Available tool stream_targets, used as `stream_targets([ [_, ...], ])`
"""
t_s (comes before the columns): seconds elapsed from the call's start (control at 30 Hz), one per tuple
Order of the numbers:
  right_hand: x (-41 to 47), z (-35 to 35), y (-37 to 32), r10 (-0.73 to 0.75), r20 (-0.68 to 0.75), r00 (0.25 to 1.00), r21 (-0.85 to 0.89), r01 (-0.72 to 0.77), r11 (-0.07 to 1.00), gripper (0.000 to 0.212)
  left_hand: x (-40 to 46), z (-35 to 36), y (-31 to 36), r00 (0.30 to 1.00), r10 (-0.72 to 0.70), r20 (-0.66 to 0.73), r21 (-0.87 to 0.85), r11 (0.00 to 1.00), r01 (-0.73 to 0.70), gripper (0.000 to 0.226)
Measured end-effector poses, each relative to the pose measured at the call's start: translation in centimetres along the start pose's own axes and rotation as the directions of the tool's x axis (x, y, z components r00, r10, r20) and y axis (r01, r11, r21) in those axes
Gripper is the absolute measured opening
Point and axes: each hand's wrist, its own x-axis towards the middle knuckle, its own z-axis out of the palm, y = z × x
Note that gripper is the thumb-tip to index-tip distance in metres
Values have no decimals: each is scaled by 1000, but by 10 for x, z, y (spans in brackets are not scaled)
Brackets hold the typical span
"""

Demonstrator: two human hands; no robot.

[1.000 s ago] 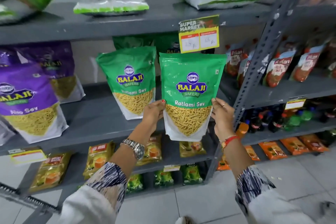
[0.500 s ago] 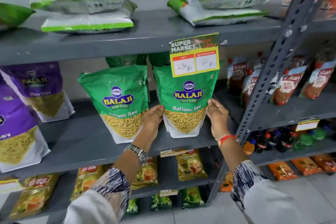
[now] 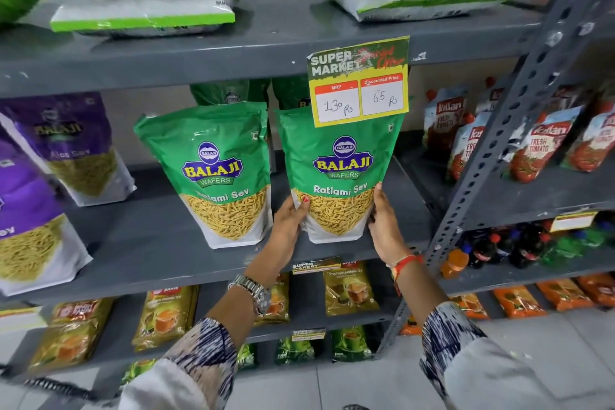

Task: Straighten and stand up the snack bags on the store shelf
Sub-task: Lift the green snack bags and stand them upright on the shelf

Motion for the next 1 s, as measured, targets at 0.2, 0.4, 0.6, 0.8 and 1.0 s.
stream_targets([
  [0.2, -5, 5, 0, -11, -14, 1000, 2, 11, 1000, 28, -3, -5, -2, 1000, 3, -20, -15, 1000, -4, 38],
  [0.4, -4, 4, 2, -23, -23, 999, 13, 24, 1000, 29, -6, -5, -4, 1000, -23, -18, -50, 998, 22, 37],
  [0.6, -3, 3, 1, -20, -16, 1000, 42, 20, 999, 34, -9, -3, -2, 1000, -19, -11, -61, 998, 19, 39],
  [0.8, -19, 15, -1, -105, -307, 946, 58, 128, 990, 16, -13, -4, -12, 993, 68, -99, 17, 998, -66, 46],
  [1.0, -67, 46, 41, -268, -410, 872, -32, 280, 960, 17, -56, -40, -30, 833, 332, -442, 180, 943, -280, 17],
])
